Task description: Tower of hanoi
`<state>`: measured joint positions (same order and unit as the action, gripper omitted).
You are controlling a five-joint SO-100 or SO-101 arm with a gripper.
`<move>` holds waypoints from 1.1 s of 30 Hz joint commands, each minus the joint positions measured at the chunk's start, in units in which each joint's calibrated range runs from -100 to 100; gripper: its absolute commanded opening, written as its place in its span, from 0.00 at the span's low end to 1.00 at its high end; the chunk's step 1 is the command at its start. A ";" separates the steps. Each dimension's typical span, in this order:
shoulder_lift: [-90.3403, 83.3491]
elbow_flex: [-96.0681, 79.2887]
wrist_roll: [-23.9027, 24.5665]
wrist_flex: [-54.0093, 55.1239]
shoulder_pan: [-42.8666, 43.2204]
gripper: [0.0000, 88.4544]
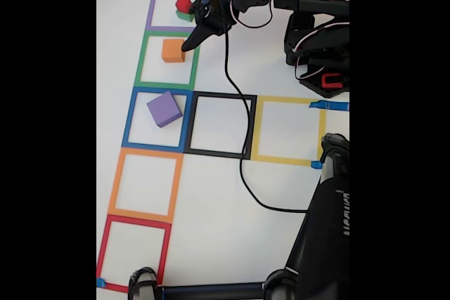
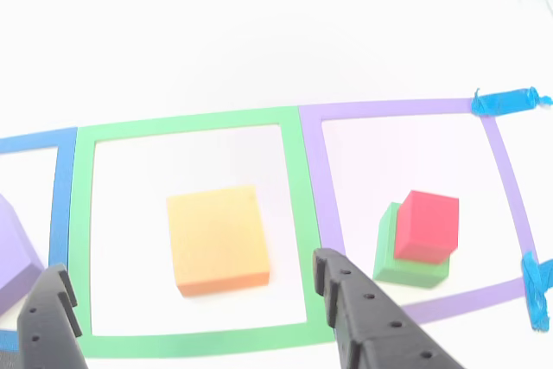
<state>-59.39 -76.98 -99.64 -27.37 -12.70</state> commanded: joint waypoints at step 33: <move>58.79 -10.84 -0.36 79.76 -1.59 0.39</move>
<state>-4.60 -90.70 -99.64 48.25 -13.87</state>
